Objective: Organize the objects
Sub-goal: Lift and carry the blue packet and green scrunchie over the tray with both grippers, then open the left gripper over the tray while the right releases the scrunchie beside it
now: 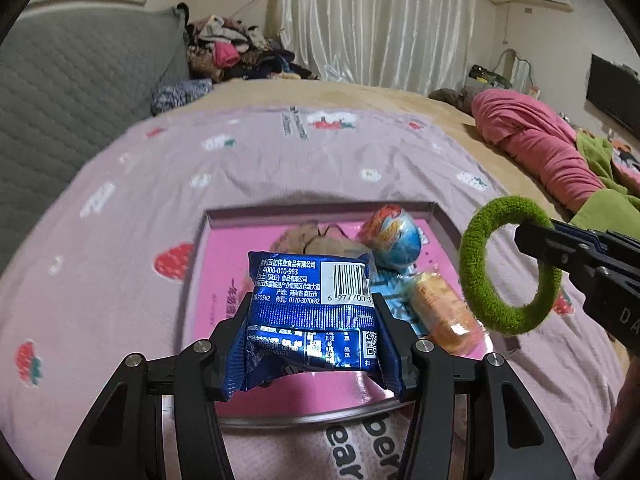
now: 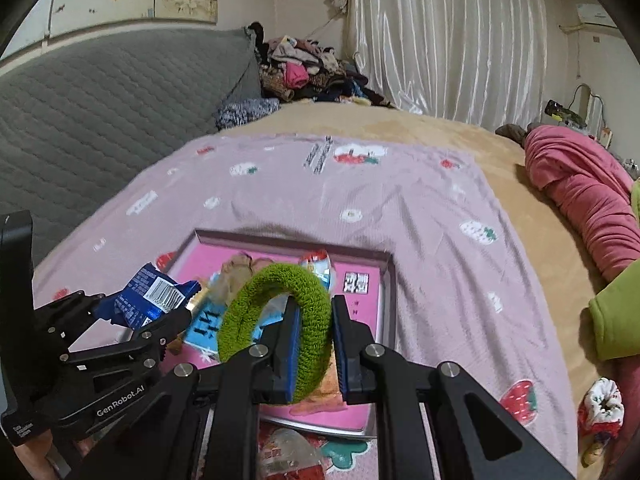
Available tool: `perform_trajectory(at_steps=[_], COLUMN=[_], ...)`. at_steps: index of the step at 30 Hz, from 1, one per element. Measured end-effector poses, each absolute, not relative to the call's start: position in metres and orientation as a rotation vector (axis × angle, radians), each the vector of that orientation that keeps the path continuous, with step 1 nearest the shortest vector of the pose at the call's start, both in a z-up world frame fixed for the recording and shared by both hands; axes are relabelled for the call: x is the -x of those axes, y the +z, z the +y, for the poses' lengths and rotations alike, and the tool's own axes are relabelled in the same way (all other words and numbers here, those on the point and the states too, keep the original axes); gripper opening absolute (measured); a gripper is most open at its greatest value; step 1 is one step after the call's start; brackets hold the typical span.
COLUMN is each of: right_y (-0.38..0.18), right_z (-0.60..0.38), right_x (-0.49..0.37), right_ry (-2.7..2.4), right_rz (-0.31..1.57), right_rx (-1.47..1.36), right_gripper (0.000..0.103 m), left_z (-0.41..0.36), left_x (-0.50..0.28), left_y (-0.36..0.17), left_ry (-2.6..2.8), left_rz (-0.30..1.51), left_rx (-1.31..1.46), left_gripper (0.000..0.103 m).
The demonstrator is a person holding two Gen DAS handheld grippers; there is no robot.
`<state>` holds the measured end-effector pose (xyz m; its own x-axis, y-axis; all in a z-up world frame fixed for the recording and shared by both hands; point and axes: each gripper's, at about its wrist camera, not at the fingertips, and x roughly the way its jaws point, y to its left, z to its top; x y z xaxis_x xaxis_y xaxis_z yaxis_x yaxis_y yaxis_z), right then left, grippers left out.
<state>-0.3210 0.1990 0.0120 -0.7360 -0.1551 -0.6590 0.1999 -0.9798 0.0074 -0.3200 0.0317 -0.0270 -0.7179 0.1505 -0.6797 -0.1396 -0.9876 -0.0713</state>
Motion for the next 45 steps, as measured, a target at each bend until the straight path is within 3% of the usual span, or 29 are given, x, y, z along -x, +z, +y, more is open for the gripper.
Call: perform_trajectory(at_steps=[11, 39, 45], right_y=[-0.029, -0.081, -0.078], right_z=[0.191, 0.19, 0.191], right_x=[0.357, 0.378, 0.375], right_ry=[-2.76, -2.734, -2.743], right_rz=[0.131, 0.184, 0.184], right_rx=[-1.078, -1.216, -1.206], right_gripper=[0.015, 0.016, 0.027], left_z=[0.042, 0.059, 0.06], left_x=[0.351, 0.355, 0.356], left_y=[-0.081, -0.106, -0.106], left_ry=[2.668, 2.622, 2.629], left_rz=[0.017, 0.103, 0.119], left_rx=[1.166, 1.251, 1.252], left_gripper=[0.056, 0.058, 0.064])
